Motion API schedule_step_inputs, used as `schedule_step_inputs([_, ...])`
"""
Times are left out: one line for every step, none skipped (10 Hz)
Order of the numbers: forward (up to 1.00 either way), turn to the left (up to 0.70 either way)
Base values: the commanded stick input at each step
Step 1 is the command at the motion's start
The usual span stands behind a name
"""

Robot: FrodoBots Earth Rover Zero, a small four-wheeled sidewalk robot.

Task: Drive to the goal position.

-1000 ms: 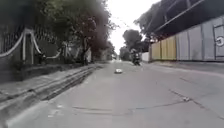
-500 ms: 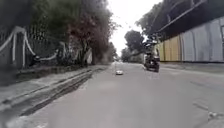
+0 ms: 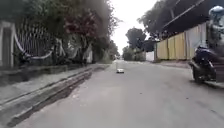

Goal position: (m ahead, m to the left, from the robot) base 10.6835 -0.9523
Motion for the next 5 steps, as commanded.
schedule_step_inputs([1.00,-0.17])
schedule_step_inputs([1.00,0.00])
schedule_step_inputs([1.00,0.00])
schedule_step_inputs([1.00,0.00])
schedule_step_inputs([1.00,-0.11])
